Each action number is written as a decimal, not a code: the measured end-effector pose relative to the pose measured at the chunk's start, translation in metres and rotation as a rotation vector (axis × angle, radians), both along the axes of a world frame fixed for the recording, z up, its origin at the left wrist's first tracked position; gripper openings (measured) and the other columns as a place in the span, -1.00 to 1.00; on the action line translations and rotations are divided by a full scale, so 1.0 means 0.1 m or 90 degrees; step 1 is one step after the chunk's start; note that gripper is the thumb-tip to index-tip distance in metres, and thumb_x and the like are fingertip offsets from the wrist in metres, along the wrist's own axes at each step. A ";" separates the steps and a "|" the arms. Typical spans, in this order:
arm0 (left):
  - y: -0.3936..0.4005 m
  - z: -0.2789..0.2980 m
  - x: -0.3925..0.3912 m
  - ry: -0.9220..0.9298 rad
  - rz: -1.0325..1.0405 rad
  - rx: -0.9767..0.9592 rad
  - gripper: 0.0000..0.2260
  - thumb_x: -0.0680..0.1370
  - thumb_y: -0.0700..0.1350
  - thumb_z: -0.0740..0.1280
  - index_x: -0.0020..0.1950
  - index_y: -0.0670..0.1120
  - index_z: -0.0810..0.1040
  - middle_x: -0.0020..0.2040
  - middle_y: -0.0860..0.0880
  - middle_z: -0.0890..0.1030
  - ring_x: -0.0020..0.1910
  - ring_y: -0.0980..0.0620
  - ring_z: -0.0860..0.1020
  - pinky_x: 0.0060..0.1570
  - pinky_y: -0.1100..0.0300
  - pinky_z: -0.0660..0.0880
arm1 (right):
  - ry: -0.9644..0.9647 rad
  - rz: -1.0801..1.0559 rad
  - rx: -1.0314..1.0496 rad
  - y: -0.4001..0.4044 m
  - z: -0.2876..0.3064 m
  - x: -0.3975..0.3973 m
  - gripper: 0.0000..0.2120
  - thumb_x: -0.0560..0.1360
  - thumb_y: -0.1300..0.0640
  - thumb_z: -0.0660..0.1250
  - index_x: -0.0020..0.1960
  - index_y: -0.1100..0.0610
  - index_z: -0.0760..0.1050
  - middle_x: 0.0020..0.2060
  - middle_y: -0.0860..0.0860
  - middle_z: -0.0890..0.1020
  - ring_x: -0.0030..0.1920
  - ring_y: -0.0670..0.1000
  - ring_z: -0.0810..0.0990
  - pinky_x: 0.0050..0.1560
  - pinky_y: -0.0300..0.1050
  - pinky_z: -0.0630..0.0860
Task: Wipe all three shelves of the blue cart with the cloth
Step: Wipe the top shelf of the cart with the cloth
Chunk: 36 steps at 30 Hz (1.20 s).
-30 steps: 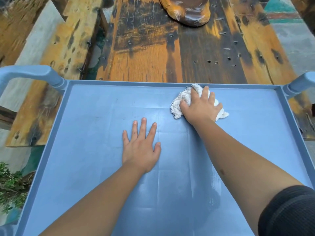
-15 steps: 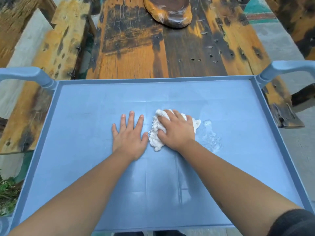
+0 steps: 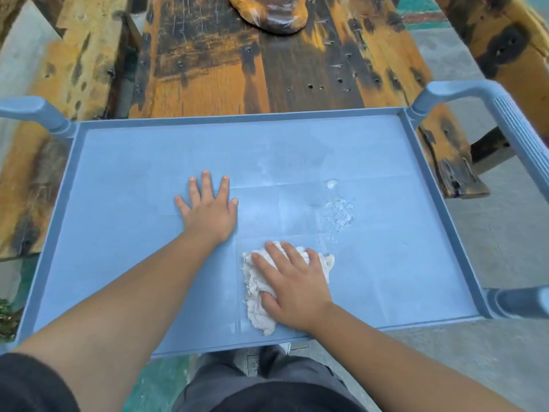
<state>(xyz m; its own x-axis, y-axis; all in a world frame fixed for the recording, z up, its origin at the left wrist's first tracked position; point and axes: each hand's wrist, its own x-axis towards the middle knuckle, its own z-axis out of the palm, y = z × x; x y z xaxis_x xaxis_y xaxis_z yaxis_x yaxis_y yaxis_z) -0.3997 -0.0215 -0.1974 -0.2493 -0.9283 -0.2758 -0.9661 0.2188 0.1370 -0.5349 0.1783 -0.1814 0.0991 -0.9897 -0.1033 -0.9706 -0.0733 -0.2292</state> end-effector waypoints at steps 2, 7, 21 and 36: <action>0.15 0.00 -0.07 0.057 0.008 -0.034 -0.50 0.63 0.10 0.00 0.57 0.08 0.04 0.61 -0.06 -0.07 0.55 -0.14 -0.12 0.42 -0.35 -0.11 | 0.001 0.010 -0.008 0.13 0.00 -0.01 -0.39 0.40 -0.18 0.21 0.44 -0.08 0.32 0.43 0.03 0.41 0.39 0.19 0.39 0.21 0.30 0.33; 0.62 -0.14 -0.18 0.039 -0.125 -0.052 -0.43 0.58 0.21 -0.11 0.58 0.11 -0.06 0.62 -0.02 -0.10 0.56 -0.04 -0.16 0.44 -0.23 -0.17 | -0.006 -0.009 -0.005 0.24 0.02 -0.05 -0.41 0.41 -0.19 0.23 0.42 -0.08 0.35 0.42 0.03 0.43 0.39 0.19 0.39 0.20 0.31 0.34; 0.58 -0.12 -0.23 0.007 -0.121 -0.044 -0.39 0.53 0.23 -0.15 0.57 0.09 -0.04 0.61 -0.02 -0.11 0.56 -0.04 -0.19 0.42 -0.28 -0.15 | 0.027 -0.217 0.015 0.47 0.01 -0.63 -0.32 0.35 -0.30 0.27 0.42 -0.10 0.36 0.44 -0.03 0.41 0.41 0.23 0.36 0.21 0.34 0.33; 0.47 -0.10 -0.29 -0.016 -0.181 -0.017 -0.32 0.52 0.24 -0.17 0.58 -0.03 -0.19 0.60 -0.11 -0.24 0.54 -0.15 -0.28 0.38 -0.36 -0.21 | 0.062 -0.363 0.062 -0.19 -0.09 -0.80 -0.15 0.32 -0.52 0.09 0.52 -0.22 0.02 0.59 -0.02 0.08 0.55 0.17 0.02 0.37 0.34 0.13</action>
<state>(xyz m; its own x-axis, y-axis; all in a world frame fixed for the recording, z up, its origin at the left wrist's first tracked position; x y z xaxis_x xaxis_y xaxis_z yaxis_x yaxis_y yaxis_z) -0.4291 0.0259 -0.2071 -0.4940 -0.8293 -0.2611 -0.8685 0.4847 0.1037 -0.6145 0.1595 -0.1907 -0.4602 -0.8696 -0.1786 -0.8678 0.4831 -0.1160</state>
